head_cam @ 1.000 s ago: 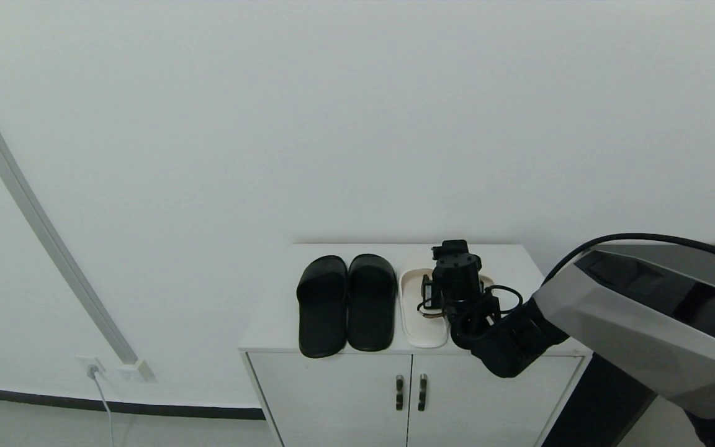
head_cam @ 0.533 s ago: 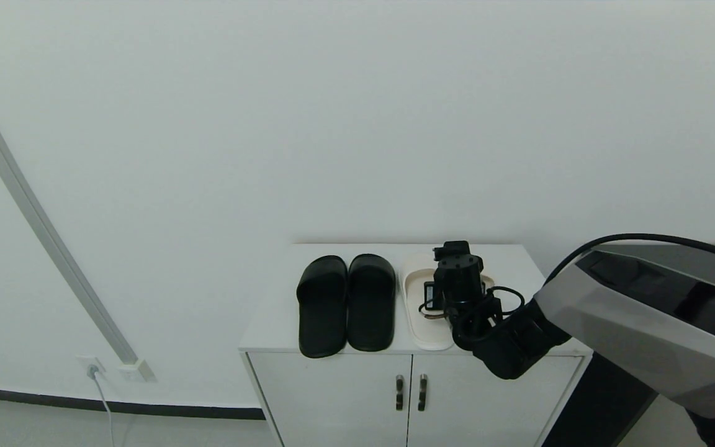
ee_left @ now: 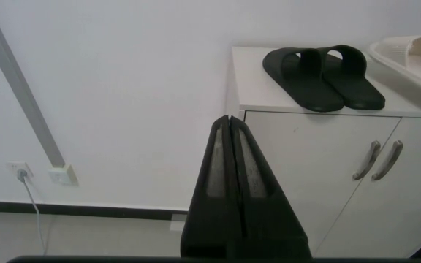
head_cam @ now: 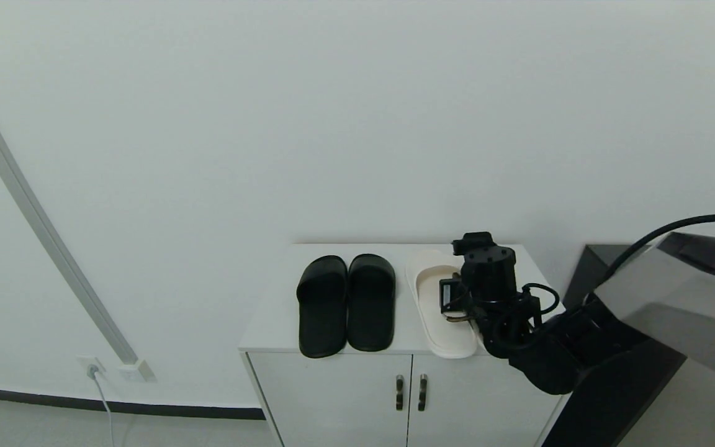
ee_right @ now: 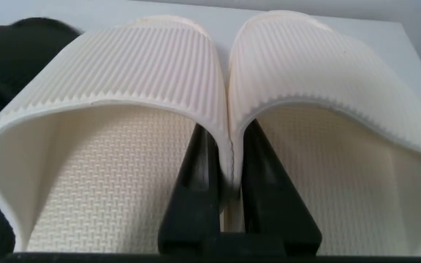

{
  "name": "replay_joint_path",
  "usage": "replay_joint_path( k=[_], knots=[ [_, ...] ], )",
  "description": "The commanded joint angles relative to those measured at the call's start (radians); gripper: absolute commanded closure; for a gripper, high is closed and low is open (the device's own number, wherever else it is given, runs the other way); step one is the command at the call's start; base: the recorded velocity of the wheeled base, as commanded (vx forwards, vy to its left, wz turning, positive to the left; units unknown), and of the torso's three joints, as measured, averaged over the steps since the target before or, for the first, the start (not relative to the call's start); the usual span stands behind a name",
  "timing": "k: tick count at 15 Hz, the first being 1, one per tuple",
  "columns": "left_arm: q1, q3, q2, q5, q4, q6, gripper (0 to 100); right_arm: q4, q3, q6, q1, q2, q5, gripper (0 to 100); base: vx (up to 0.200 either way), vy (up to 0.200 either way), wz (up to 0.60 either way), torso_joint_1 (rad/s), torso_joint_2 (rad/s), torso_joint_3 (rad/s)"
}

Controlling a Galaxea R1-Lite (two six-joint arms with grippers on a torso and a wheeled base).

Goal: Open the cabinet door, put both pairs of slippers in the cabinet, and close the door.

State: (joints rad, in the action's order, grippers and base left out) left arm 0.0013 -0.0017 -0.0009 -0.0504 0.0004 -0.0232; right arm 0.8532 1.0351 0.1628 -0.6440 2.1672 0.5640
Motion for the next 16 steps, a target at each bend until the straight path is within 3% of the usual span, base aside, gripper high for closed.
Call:
replay_joint_path(
  k=[1,3,4,8,16],
  knots=[
    [0.000,0.000,0.001,0.000,0.000,0.000,100,0.003,-0.133,0.000,-0.029,-0.179,-0.042,100,0.000,0.000,0.00,0.000,0.00,0.000],
    [0.000,0.000,0.001,0.000,0.000,0.000,100,0.003,-0.202,0.000,-0.045,-0.250,-0.089,100,0.000,0.000,0.00,0.000,0.00,0.000],
    [0.000,0.000,0.001,-0.002,0.000,0.000,100,0.001,-0.303,0.000,-0.072,-0.351,-0.161,100,0.000,0.000,0.00,0.000,0.00,0.000],
    [0.000,0.000,0.001,-0.002,0.000,0.000,100,-0.003,-0.497,-0.022,-0.117,-0.541,-0.323,100,0.000,0.000,0.00,0.000,0.00,0.000],
    [0.000,0.000,0.001,0.000,0.000,0.000,100,-0.091,-0.526,-0.026,-0.172,-0.619,-0.386,100,0.000,0.000,0.00,0.000,0.00,0.000]
  ],
)
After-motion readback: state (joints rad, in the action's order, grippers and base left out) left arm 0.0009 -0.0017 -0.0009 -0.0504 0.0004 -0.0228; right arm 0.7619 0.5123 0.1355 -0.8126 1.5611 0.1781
